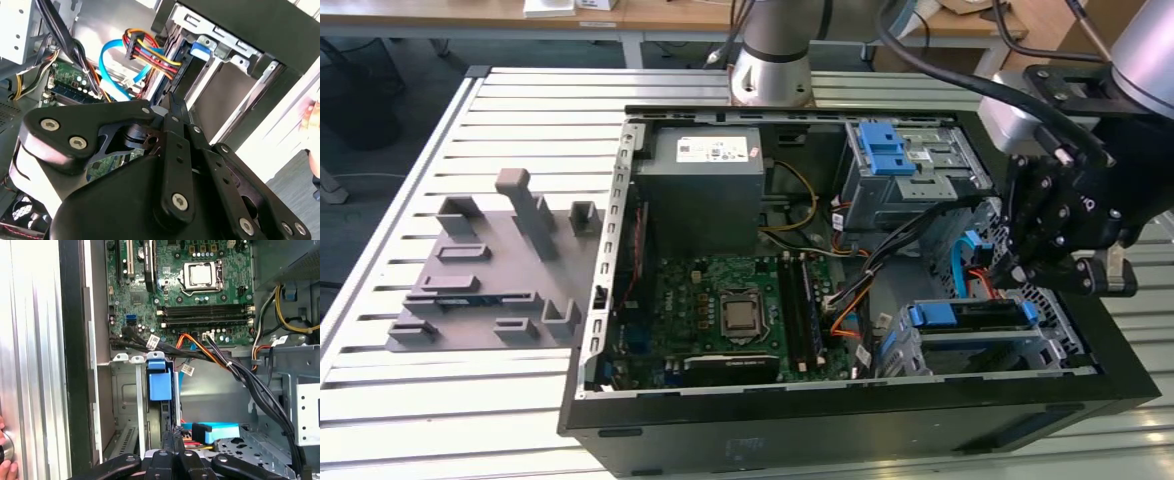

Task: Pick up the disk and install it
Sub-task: 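Insert the second disk wire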

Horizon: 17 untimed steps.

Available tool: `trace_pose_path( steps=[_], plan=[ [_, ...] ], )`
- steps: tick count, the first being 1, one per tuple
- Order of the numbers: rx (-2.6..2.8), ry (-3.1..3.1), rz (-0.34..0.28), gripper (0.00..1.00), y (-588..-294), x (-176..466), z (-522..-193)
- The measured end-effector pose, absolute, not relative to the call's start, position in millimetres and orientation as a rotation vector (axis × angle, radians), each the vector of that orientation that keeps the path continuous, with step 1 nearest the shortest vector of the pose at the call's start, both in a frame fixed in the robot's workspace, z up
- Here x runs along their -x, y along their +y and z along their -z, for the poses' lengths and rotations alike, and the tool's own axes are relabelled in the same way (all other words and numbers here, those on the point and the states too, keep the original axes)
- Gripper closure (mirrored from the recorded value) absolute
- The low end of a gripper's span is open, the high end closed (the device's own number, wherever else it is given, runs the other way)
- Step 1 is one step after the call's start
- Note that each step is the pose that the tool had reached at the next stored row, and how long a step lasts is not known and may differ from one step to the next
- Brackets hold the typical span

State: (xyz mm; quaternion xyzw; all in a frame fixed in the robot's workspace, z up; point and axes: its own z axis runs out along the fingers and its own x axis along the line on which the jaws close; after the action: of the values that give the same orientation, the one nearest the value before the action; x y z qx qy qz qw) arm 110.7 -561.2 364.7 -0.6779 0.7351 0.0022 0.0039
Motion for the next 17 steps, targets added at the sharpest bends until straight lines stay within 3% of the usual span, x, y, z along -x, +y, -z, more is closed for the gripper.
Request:
trace_pose_path(
  steps=[17],
  plan=[
    [2.121,2.3,-0.014,0.89,-554,-96,-378]
  ],
)
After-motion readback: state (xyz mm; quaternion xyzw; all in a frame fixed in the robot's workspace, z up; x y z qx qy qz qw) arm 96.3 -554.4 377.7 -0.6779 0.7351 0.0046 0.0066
